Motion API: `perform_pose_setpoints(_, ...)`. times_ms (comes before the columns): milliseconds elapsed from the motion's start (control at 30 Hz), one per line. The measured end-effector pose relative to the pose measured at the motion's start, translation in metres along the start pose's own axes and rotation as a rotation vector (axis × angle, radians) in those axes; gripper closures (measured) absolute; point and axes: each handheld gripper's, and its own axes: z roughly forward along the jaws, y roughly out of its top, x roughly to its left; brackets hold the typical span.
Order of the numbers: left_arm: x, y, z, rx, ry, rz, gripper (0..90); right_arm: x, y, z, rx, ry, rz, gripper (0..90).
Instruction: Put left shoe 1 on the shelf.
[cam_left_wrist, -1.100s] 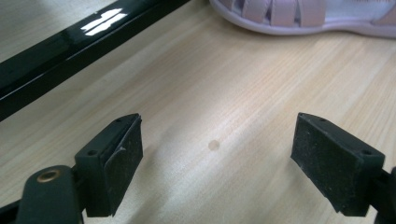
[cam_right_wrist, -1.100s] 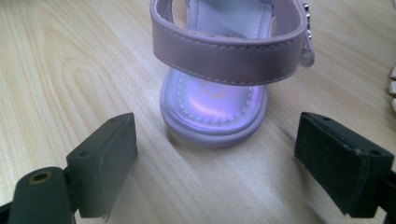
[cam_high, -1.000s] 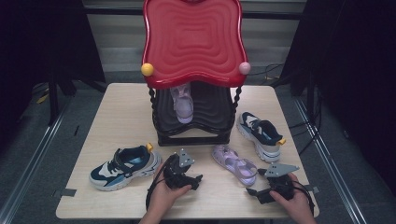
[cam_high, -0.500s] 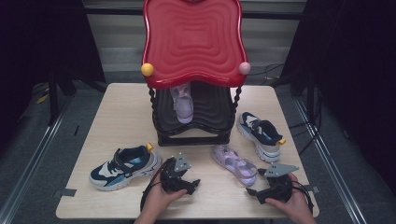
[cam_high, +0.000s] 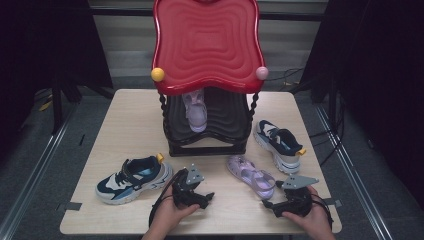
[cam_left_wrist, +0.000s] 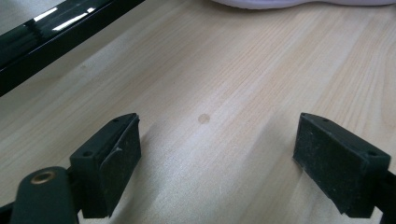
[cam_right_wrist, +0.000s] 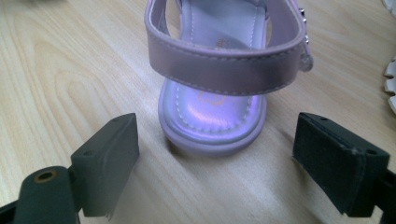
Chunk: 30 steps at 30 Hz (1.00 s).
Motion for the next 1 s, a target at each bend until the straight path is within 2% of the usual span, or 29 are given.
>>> perform_pose_setpoints(133, 0.000, 0.000, 0.000, 0.000, 0.001, 0.002, 14.3, 0.002, 0.003, 0.002, -0.013, 0.009, 0.031, 16.6)
perform_pose_setpoints(267, 0.000, 0.000, 0.000, 0.000, 0.001, 0.002, 14.3, 0.007, 0.010, 0.005, -0.033, -0.011, 0.015, 17.9)
perform_pose_setpoints(400, 0.000, 0.000, 0.000, 0.000, 0.002, 0.002, 14.3, 0.008, 0.016, 0.009, -0.041, -0.030, 0.028, 19.0)
perform_pose_setpoints(567, 0.000, 0.000, 0.000, 0.000, 0.001, 0.002, 14.3, 0.007, 0.016, 0.016, -0.029, -0.052, 0.046, 21.6)
perform_pose_setpoints(733, 0.000, 0.000, 0.000, 0.000, 0.000, 0.001, 14.3, 0.008, 0.018, 0.019, -0.023, -0.077, 0.041, 25.0)
perform_pose_setpoints(900, 0.000, 0.000, 0.000, 0.000, 0.000, 0.002, 14.3, 0.005, 0.020, 0.022, -0.019, -0.075, 0.056, 25.5)
perform_pose_setpoints(967, 0.000, 0.000, 0.000, 0.000, 0.000, 0.002, 14.3, 0.005, 0.021, 0.022, -0.019, -0.073, 0.054, 27.3)
perform_pose_setpoints(1000, 0.000, 0.000, 0.000, 0.000, 0.000, 0.001, 14.3, 0.005, 0.020, 0.021, -0.030, -0.059, 0.036, 34.0)
